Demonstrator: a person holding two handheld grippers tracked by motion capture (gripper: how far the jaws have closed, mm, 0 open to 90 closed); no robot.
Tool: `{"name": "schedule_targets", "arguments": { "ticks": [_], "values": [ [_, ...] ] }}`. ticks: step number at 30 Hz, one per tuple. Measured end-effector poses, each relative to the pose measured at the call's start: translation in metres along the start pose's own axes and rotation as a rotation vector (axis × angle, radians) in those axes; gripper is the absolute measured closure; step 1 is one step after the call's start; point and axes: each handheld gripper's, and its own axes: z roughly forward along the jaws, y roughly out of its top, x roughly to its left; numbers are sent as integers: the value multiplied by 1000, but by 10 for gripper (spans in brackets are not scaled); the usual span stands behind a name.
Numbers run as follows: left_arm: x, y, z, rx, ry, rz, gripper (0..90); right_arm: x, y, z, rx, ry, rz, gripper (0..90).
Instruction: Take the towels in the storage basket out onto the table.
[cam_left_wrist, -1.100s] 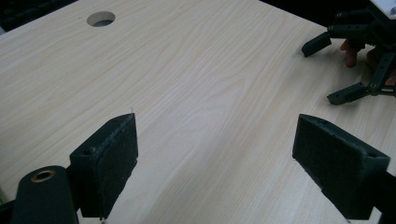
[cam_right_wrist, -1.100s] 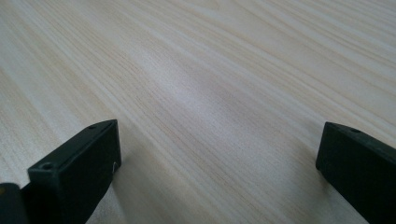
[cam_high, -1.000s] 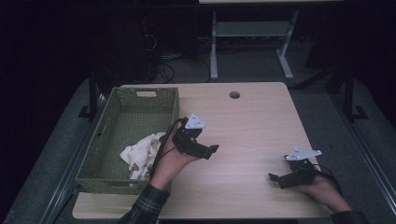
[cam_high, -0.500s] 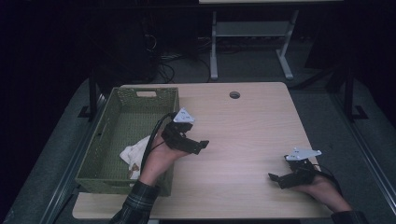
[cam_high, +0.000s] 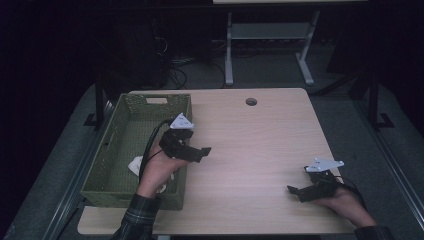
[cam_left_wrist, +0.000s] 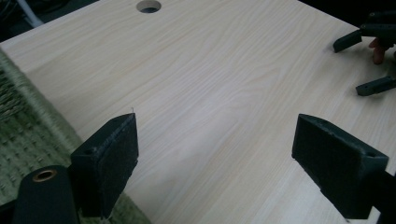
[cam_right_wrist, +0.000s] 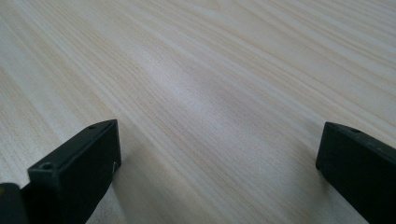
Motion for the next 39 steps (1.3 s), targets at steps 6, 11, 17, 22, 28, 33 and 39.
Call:
{"name": "schedule_targets", "arguments": {
  "ticks": [6, 11, 17, 22, 28, 33, 39],
  "values": [
    [9, -5, -7, 10, 23, -9, 140, 0, 0, 0, 0, 1, -1, 0],
    [20, -11, -16, 7, 54, -28, 140, 0, 0, 0, 0, 2, -2, 0],
    [28, -17, -24, 10, 81, -46, 140, 0, 0, 0, 1, 3, -4, 0],
    [38, -22, -33, 5, 110, -61, 140, 0, 0, 0, 1, 3, -4, 0],
    [48, -30, -39, 11, 148, -81, 140, 0, 0, 0, 2, 2, -6, 0],
    [55, -38, -42, 23, 175, -96, 140, 0, 0, 0, 2, 2, -7, 0],
    [65, -49, -44, 47, 211, -113, 140, 0, 0, 0, 2, 2, -6, 0]
  ]
}}
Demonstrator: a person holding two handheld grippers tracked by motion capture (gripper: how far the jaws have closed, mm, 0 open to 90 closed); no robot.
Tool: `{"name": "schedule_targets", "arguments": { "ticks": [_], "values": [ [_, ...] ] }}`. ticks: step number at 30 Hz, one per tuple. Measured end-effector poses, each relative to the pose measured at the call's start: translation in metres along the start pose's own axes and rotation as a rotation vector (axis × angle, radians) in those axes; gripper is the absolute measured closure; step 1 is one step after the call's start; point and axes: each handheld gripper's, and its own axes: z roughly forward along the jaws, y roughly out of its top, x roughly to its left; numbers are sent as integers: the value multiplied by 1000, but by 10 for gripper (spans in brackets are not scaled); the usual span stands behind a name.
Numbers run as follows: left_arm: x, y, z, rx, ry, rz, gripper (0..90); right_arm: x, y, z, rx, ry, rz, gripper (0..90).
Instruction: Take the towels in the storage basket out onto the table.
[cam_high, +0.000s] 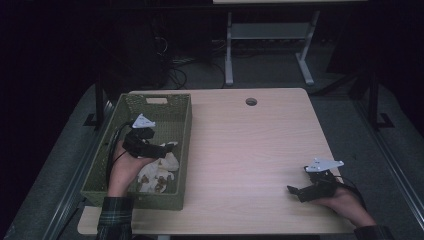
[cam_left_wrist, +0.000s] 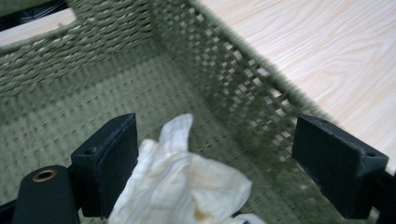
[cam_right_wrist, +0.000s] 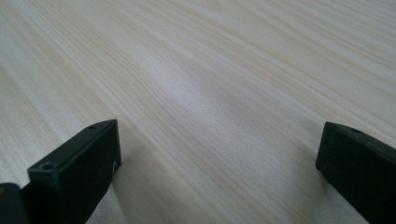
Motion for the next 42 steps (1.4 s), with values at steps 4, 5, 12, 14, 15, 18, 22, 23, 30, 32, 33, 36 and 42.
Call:
{"name": "schedule_targets", "arguments": {
  "ticks": [4, 5, 12, 14, 15, 18, 22, 23, 30, 32, 33, 36, 42],
  "values": [
    [7, -7, 3, 22, 21, -9, 139, 0, 0, 0, 0, 0, 1, 0],
    [9, -9, 4, 34, 27, -9, 139, 0, 0, 0, 0, 0, 1, 0],
    [18, -24, 16, 92, 34, -23, 140, 0, 0, 0, -3, -1, -4, 0],
    [20, -29, 22, 125, 42, -24, 139, 0, 0, 0, -3, -1, -4, 0],
    [21, -31, 25, 144, 49, -19, 138, 0, 0, 0, -3, -1, -4, 0],
    [22, -36, 34, 196, 67, -23, 135, 0, 0, 0, -3, 0, -5, 0],
    [23, -40, 39, 259, 68, -54, 130, 0, 0, 0, -2, 0, -4, 0],
    [23, -41, 41, 283, 74, -60, 129, 0, 0, 0, -2, -2, -4, 0],
    [27, -47, 45, 317, 56, -98, 129, 0, 0, 0, 1, 0, -1, 0],
    [27, -47, 46, 325, 54, -99, 129, 0, 0, 0, 0, 0, 0, 0],
    [28, -48, 47, 332, 54, -104, 129, 0, 0, 0, 0, 0, 0, 0],
    [29, -51, 51, 363, 47, -122, 129, 0, 0, 0, 0, 0, -1, 0],
    [29, -55, 57, 418, 48, -122, 134, 1, 0, 0, 0, 4, 0, 0]
  ]
}}
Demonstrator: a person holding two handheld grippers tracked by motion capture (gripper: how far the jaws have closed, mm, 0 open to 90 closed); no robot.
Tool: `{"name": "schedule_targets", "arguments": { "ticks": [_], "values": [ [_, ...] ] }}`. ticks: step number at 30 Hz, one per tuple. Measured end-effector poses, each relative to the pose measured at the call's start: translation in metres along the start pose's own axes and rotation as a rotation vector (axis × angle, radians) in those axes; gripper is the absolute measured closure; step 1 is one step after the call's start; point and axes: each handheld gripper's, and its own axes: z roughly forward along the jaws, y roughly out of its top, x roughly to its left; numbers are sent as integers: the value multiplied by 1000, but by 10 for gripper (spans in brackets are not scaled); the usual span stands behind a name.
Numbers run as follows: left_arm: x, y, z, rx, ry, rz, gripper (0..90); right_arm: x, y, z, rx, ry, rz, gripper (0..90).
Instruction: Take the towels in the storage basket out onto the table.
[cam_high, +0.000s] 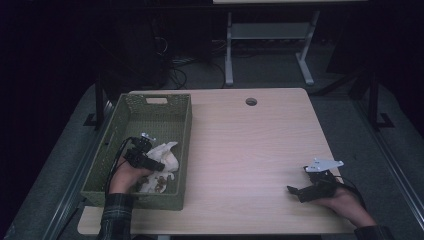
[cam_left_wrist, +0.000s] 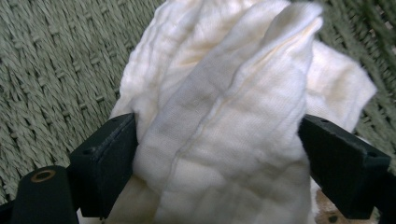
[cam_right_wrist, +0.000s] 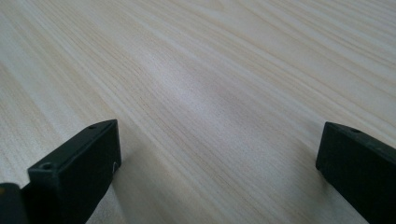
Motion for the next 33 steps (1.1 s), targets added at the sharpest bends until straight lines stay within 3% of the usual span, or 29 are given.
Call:
{"name": "schedule_targets", "arguments": {
  "ticks": [5, 9, 10, 11, 13, 14, 19, 23, 28, 33],
  "values": [
    [-1, -1, 2, 19, -3, 2, 147, 0, 0, 0, 0, 0, 0, 0],
    [-1, 0, -1, 40, 13, -3, 249, 0, 0, 0, 0, 0, 0, 0],
    [-1, 0, -2, 46, 23, 0, 313, 0, 0, 0, 0, 0, 1, 0],
    [0, 1, -3, 43, 20, -15, 436, 0, 0, 0, 0, 0, 0, 0],
    [-1, 2, -5, 52, 19, -9, 480, 0, 0, 0, 0, 0, 1, 0],
    [-1, 2, -7, 53, 9, -22, 612, 0, 0, 0, 0, 0, 0, 0],
    [-1, 1, -12, 47, -15, -21, 721, 0, 0, 0, 0, 0, 0, 0],
    [-2, 1, -19, -10, -38, -13, 736, 0, 0, 0, 0, 0, 0, 0],
    [-1, -1, -32, -133, -52, -17, 740, 0, 0, 0, 0, 0, 1, 0],
    [-1, -1, -36, -174, -55, -11, 742, 0, 0, 0, 0, 0, 2, 0]
  ]
}}
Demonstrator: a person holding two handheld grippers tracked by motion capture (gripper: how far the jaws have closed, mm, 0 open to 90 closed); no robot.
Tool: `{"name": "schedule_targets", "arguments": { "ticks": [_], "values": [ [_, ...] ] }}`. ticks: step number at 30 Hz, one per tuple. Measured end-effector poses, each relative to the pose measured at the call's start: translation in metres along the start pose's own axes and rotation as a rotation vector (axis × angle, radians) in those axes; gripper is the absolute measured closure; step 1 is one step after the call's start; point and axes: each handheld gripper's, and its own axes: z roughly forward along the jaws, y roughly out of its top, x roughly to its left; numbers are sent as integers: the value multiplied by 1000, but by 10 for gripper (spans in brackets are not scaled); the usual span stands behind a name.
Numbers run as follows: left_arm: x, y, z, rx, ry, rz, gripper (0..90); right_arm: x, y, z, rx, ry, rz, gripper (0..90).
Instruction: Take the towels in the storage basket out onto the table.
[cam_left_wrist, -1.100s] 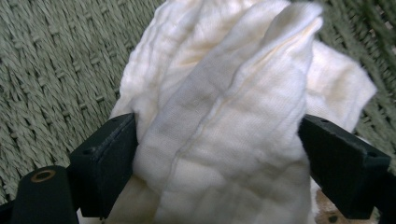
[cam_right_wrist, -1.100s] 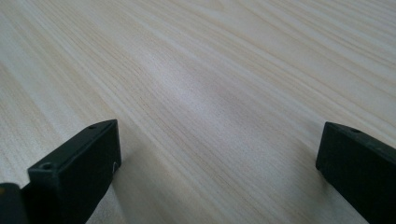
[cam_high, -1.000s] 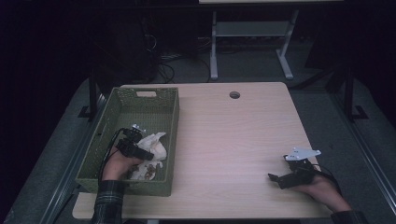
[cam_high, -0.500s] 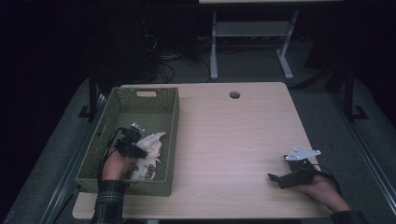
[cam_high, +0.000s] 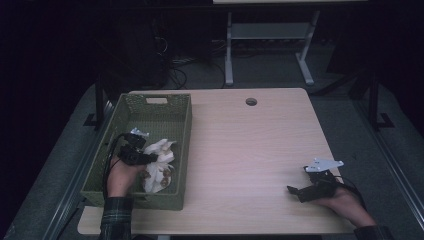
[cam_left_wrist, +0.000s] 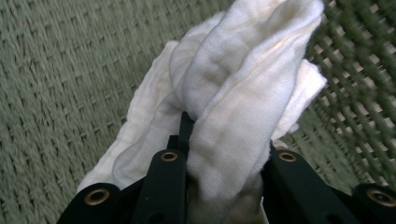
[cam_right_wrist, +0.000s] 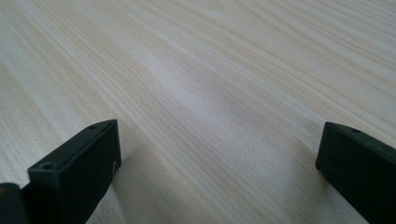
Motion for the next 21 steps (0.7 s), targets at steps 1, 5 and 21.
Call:
{"name": "schedule_targets", "arguments": {
  "ticks": [1, 5, 21],
  "values": [
    [0, 0, -1, -9, -5, -1, 742, 0, 0, 0, 0, 0, 0, 0],
    [0, 2, -4, -41, -13, 0, 742, 0, 0, 0, 0, 0, 0, 0],
    [-6, 15, -34, -209, -78, 24, 742, 0, 0, 0, 0, 0, -1, 0]
  ]
}}
